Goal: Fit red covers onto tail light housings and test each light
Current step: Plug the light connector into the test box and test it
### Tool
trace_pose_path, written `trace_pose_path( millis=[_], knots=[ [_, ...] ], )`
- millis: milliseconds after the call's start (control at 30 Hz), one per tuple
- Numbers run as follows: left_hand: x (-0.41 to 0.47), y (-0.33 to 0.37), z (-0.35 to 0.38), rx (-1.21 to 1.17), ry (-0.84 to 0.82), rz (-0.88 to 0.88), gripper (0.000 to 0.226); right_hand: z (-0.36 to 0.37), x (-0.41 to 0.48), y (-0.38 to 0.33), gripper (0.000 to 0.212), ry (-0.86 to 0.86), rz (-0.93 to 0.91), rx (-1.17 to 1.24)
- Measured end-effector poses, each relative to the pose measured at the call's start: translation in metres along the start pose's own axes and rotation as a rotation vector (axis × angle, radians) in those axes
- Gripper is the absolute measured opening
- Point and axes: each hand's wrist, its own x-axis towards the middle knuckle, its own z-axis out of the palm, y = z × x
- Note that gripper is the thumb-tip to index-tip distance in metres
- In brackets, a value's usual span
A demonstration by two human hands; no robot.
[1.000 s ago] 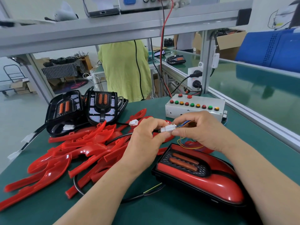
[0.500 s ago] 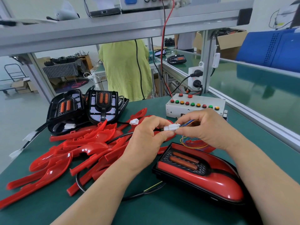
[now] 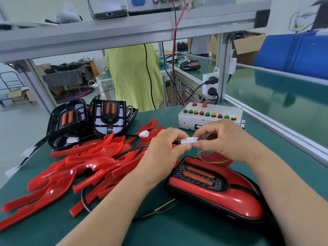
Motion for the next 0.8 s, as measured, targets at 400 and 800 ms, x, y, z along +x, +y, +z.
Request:
trace_pose_path(
  millis=[400, 800],
  knots=[
    [0.024, -0.01, 0.012, -0.005, -0.06, 0.068, 0.009, -0.009, 0.002, 0.014, 0.008, -0.004, 0.061, 0.042],
    [0.017, -0.03, -0.005, -0.029, 0.052, -0.008, 0.004, -0.022, 0.001, 0.026, 0.012, 0.177, 0.168, 0.134]
  ],
)
